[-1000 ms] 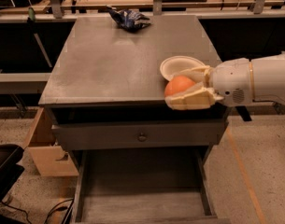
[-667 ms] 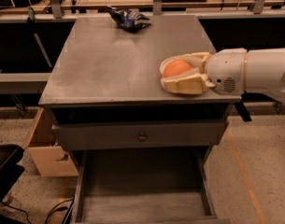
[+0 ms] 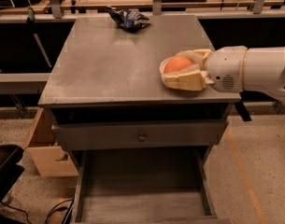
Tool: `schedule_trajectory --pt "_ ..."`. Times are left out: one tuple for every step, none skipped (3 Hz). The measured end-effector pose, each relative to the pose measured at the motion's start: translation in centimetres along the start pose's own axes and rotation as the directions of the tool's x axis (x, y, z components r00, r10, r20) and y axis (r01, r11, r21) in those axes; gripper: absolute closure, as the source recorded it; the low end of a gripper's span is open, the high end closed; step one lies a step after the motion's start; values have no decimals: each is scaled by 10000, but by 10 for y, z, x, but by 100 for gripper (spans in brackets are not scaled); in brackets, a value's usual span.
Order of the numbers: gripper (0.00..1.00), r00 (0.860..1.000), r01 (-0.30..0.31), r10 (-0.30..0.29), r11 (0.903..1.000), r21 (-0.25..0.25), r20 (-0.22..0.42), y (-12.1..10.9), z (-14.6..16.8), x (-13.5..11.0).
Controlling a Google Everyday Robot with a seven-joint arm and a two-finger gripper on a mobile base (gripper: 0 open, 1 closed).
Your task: Pick orange can from middle drawer and place on counter
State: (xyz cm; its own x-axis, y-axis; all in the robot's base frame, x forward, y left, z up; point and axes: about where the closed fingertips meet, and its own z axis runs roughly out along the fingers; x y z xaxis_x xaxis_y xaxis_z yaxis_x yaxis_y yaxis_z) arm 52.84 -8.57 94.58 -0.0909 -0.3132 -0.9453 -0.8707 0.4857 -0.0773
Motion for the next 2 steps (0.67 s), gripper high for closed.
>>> schedule_trajectory --pt "100 9995 247 -242 9992 -304 186 -9 16 -15" --pt "100 9985 448 -429 9973 -582 330 -38 45 -41"
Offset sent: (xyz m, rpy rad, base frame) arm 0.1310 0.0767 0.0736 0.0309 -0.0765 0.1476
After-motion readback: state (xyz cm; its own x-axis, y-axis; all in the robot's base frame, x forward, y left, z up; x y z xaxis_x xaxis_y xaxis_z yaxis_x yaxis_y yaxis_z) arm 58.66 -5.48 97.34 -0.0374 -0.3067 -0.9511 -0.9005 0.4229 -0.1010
